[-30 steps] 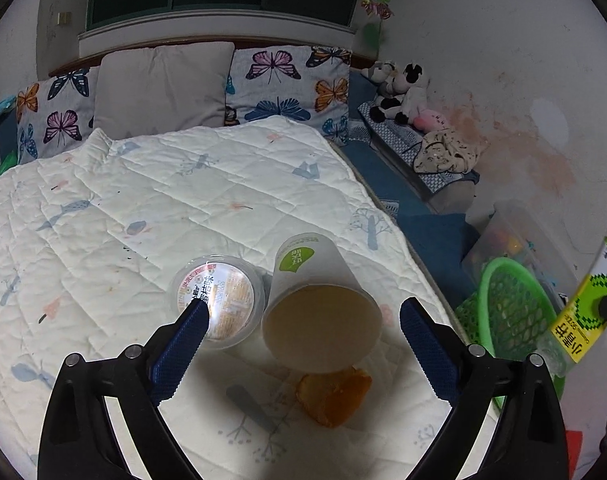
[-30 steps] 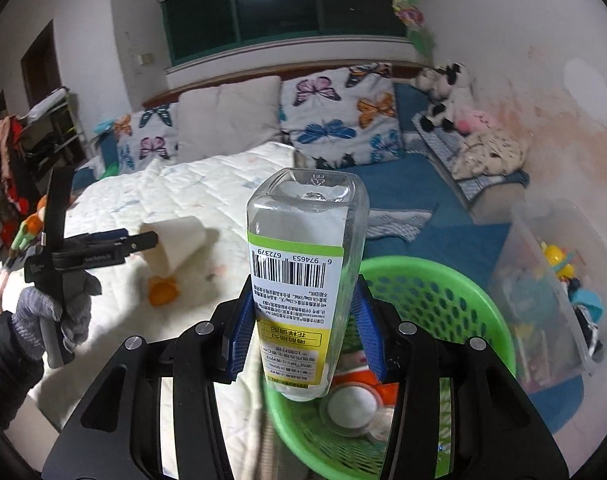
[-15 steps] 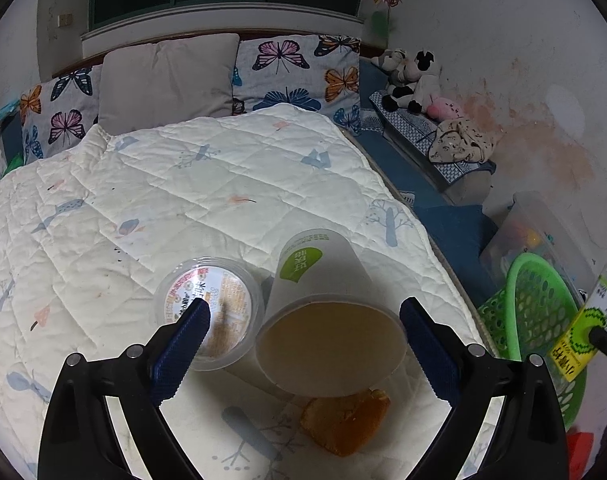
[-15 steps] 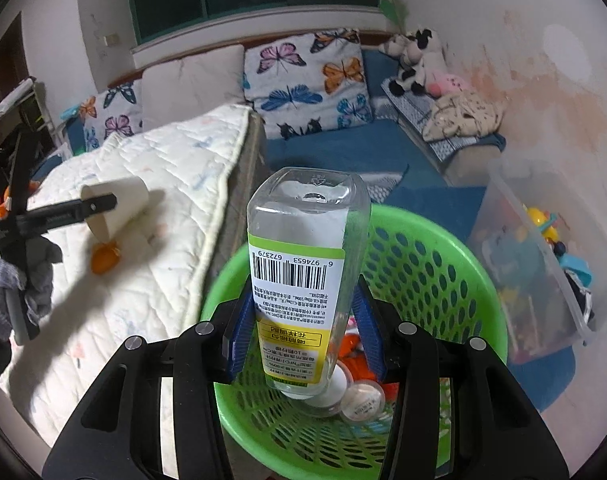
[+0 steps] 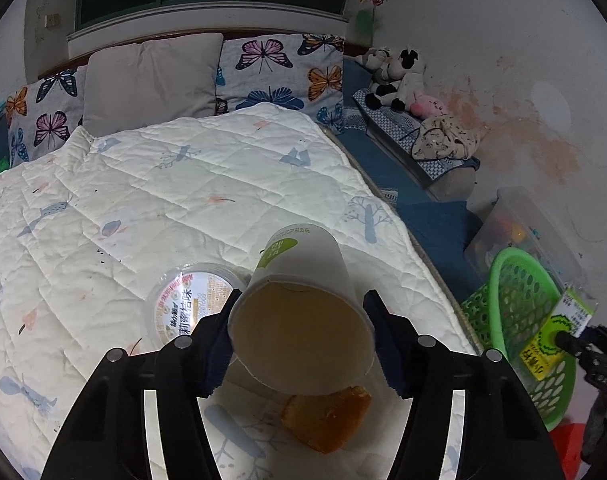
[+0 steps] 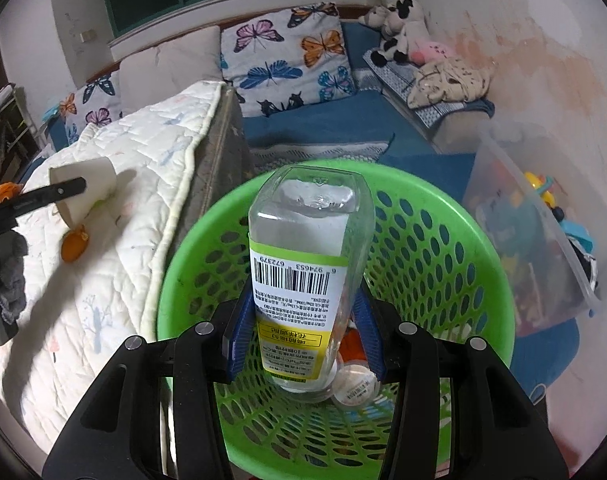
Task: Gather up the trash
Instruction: 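Drop the bottle into the green basket while the left gripper drops the paper cup there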
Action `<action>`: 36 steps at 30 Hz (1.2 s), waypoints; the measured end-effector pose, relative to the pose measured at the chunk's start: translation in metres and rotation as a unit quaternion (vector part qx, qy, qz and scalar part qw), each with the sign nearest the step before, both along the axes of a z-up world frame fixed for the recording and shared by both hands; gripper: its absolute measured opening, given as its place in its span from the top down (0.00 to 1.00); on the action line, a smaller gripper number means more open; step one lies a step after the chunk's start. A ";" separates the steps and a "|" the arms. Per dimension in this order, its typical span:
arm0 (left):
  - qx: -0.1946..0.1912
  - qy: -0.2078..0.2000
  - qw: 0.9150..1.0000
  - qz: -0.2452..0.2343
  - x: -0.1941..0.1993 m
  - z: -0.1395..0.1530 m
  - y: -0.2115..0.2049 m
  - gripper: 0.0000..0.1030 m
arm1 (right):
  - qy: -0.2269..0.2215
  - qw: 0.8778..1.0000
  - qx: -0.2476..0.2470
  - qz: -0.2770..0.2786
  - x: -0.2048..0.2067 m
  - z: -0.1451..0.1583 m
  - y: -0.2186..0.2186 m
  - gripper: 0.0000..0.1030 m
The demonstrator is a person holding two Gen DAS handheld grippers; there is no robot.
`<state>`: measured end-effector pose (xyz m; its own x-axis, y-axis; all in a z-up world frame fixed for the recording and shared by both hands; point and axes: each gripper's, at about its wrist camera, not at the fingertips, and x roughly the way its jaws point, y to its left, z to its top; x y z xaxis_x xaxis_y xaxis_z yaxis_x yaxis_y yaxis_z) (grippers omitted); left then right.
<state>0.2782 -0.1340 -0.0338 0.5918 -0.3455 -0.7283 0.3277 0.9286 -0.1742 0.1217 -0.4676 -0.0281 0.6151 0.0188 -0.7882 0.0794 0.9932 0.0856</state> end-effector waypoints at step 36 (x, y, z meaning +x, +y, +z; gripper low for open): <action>-0.030 -0.008 0.981 -0.191 -0.105 0.028 -0.146 0.43 | -0.051 0.996 0.033 -0.059 -0.072 0.026 -0.045 0.46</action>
